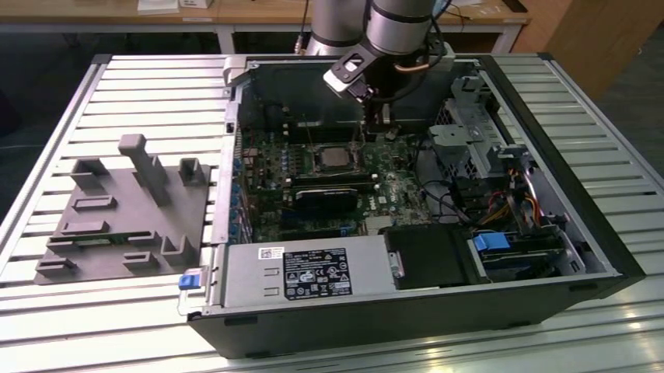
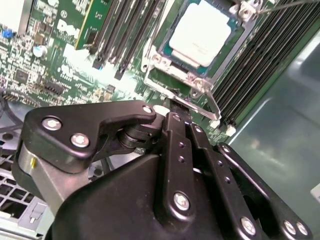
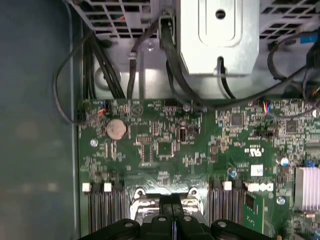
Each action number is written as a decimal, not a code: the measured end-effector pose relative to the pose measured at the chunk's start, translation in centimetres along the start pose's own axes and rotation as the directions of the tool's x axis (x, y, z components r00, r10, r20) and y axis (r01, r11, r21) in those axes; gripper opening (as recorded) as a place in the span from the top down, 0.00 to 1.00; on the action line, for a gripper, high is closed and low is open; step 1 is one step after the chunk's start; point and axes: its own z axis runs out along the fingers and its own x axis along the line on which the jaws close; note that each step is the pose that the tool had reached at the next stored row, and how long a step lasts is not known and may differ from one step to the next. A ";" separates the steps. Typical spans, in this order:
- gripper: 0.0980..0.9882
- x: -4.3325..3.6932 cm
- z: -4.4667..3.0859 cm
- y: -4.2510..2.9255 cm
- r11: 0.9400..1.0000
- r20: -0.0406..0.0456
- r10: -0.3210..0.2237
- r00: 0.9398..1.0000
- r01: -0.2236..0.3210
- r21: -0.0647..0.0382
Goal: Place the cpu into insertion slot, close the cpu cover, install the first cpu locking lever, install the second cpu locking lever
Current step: 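Close the cpu cover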
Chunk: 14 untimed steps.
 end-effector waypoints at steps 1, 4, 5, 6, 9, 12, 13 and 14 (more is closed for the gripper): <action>1.00 -0.01 0.01 -0.19 1.000 0.000 0.000 1.000 0.000 -0.001; 1.00 -0.02 0.04 -0.65 1.000 0.000 0.000 1.000 0.000 -0.002; 1.00 -0.02 0.05 -0.80 1.000 0.000 0.000 1.000 0.000 -0.002; 1.00 -0.02 0.06 -0.94 1.000 0.000 0.000 1.000 0.000 -0.002; 1.00 -0.04 0.07 -1.21 1.000 0.000 0.000 1.000 0.000 -0.003; 1.00 -0.04 0.09 -1.40 1.000 0.000 0.000 1.000 0.000 -0.009; 1.00 -0.04 0.11 -1.55 1.000 0.000 0.000 1.000 0.000 -0.017; 1.00 -0.05 0.14 -1.79 1.000 -0.001 0.000 1.000 0.000 -0.029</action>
